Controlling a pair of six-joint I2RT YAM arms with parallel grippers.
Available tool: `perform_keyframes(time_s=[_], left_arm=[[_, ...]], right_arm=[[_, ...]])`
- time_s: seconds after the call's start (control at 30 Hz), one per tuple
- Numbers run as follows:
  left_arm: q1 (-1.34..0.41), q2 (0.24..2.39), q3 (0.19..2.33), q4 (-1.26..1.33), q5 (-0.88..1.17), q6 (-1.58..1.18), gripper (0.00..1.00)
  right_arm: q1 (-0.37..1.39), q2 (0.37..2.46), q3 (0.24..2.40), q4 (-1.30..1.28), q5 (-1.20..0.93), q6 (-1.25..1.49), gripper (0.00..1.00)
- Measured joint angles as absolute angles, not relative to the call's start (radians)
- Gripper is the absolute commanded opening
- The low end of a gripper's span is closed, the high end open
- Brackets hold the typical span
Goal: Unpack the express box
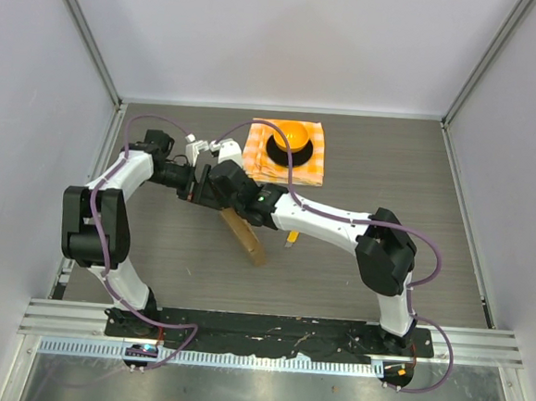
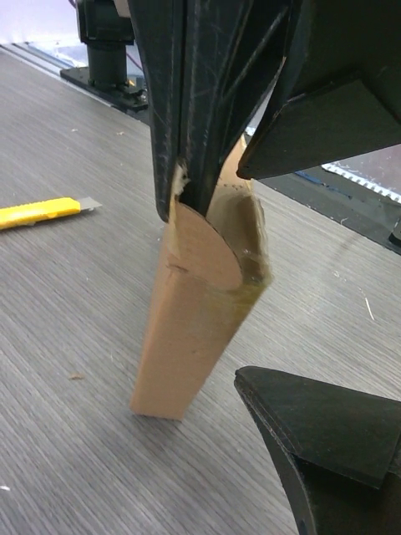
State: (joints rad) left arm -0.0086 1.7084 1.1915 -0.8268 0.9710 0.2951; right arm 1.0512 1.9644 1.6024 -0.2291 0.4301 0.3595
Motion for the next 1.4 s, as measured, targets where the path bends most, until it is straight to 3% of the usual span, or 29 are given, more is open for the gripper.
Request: perform_keyframes(time_s=[0.47, 0.77, 1.0, 1.17, 1.4], left_arm=[[-0.033, 1.697, 1.183, -0.796, 0.885, 0.289, 1.00], [-0.070, 1.636, 1.175, -0.777, 0.790, 0.326, 1.00], [-0.070, 1.597, 1.126, -0.857, 0.719, 0.453, 1.00], [-0.086, 1.684, 1.017, -0.958, 0.539, 0.579, 1.00], [-0.090, 1.701, 1.032, -1.068, 0.473, 0.669, 1.00]], right_arm=[[1.042, 1.964, 1.586, -0.194, 0.402, 0.391, 0.01], [0.957, 1.921, 1.499, -0.112, 0.218, 0.468, 0.01], [0.879, 1.908, 1.464, -0.040, 0.123, 0.473, 0.01], [0.848, 1.908, 1.459, 0.023, 0.107, 0.466, 0.01], [0.814, 1.933, 1.413, 0.084, 0.106, 0.451, 0.01]])
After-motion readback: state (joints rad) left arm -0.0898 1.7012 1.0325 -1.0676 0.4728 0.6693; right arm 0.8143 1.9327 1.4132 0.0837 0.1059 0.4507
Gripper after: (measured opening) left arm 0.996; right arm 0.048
